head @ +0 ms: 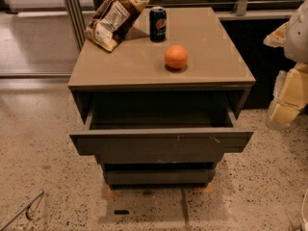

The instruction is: Close top drawer

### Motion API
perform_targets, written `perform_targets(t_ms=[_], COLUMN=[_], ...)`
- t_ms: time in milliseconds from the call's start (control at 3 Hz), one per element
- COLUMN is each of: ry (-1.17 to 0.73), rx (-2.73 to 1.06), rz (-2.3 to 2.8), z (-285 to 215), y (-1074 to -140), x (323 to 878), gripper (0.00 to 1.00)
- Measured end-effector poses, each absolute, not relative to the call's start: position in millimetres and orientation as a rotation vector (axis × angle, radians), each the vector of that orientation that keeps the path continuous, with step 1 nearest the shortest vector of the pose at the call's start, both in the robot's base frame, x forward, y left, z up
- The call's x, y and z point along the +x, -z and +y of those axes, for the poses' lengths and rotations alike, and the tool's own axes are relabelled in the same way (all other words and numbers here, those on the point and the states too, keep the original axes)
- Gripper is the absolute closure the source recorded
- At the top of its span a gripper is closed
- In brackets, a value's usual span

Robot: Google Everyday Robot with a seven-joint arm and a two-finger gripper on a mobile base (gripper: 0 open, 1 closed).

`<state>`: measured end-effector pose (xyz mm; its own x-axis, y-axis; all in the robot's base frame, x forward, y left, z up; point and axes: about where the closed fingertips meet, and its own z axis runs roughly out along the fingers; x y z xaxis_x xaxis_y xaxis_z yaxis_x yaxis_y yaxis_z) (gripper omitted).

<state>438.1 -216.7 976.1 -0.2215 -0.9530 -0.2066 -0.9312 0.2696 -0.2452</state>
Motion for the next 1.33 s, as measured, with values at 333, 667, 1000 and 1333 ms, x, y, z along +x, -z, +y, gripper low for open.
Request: perform_targets(t_ms=[333,667,1000,1333], ry=[0.098,0.097,0.068,0.043], rx=[-1.725,-1.716,-1.71,-1.701], rz=[2.232,2.223,2.216,2.195], z=[-217,-215,-212,-209], y=[-976,-975,-960,-924], x=[438,439,438,438], gripper=[0.0,0.19,0.42,0.65])
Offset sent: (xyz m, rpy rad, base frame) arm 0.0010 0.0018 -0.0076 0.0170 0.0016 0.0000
